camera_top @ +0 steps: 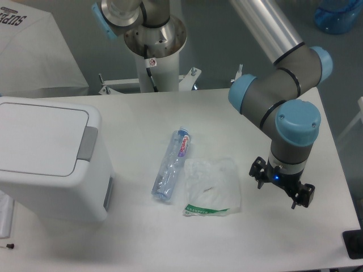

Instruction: Open the trash can

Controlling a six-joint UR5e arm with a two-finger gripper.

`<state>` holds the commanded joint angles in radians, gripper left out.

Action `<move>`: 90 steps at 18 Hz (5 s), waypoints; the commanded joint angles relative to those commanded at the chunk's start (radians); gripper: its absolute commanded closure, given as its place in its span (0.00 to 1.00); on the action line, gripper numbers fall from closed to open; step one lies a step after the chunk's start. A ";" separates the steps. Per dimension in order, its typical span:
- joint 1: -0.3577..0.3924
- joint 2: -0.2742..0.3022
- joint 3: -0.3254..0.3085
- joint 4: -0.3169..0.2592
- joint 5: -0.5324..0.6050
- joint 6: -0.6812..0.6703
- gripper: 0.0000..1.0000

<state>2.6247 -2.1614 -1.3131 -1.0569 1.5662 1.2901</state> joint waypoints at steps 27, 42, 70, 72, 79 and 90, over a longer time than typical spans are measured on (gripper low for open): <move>0.008 0.067 -0.110 0.046 -0.417 -0.294 0.00; -0.104 0.296 -0.173 0.051 -0.704 -0.738 0.00; -0.232 0.456 -0.380 0.089 -0.750 -0.713 0.00; -0.233 0.453 -0.388 0.089 -0.750 -0.710 0.00; -0.232 0.449 -0.396 0.089 -0.746 -0.713 0.00; -0.152 0.440 -0.256 0.089 -0.750 -0.792 0.00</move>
<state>2.4726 -1.7211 -1.5693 -0.9680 0.8161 0.4985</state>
